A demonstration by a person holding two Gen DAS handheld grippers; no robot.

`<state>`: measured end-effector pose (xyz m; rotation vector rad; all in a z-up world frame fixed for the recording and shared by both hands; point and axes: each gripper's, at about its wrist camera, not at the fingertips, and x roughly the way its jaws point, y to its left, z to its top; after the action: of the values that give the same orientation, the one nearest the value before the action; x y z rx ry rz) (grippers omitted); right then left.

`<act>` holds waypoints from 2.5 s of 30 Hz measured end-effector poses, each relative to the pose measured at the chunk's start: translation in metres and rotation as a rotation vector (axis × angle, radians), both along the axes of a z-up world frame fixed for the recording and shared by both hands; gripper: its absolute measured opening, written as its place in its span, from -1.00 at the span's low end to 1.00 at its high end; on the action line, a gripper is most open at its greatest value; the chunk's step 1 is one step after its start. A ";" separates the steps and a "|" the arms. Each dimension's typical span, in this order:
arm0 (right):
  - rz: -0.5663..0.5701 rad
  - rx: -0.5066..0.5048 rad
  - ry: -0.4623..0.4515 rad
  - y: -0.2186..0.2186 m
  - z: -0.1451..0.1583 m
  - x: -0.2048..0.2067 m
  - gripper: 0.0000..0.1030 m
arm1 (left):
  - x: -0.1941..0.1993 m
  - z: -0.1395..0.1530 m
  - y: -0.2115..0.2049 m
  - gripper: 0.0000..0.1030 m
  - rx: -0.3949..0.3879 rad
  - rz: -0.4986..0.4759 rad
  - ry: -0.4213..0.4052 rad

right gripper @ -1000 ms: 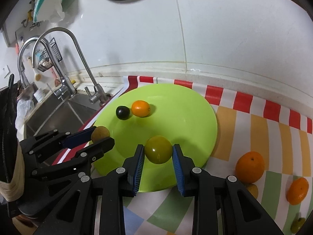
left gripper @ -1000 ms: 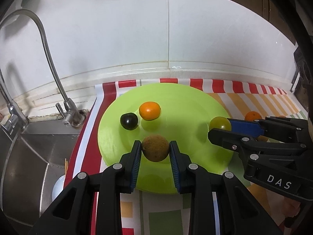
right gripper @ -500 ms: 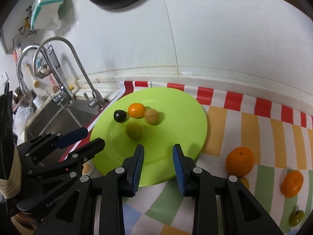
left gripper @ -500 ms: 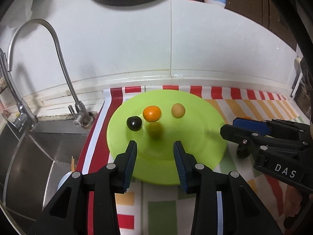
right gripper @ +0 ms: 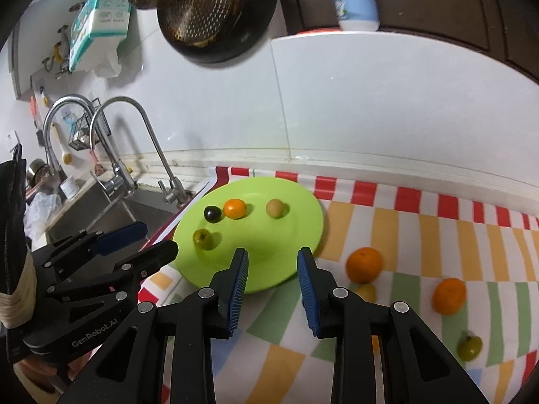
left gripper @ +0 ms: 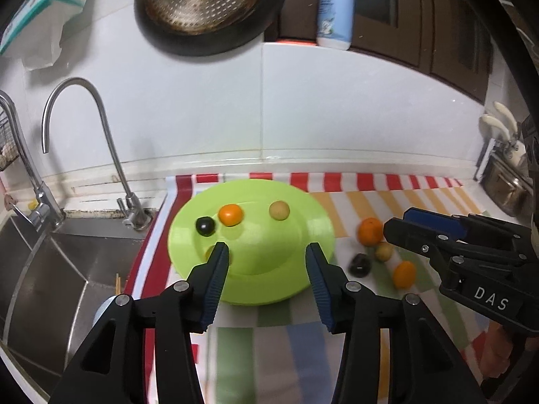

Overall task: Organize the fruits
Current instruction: 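Grasp the large orange with the left tool while the right tool grasps the green tomato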

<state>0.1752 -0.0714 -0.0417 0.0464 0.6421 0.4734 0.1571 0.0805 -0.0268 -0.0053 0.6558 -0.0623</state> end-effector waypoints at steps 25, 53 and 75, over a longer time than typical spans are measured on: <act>-0.232 -0.038 -0.049 -0.100 0.011 -0.059 -0.20 | -0.032 0.019 -0.093 0.28 0.025 -0.161 -0.085; -0.351 -0.103 0.078 -0.156 -0.056 -0.040 -0.20 | 0.005 -0.052 -0.146 0.31 0.084 -0.222 0.070; -0.322 -0.117 0.164 -0.163 -0.096 -0.001 -0.21 | 0.047 -0.091 -0.161 -0.01 0.037 -0.251 0.214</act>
<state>0.1740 -0.2349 -0.1376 0.0765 0.8064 0.1214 0.2037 -0.0807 -0.1177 0.1073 0.8693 -0.2943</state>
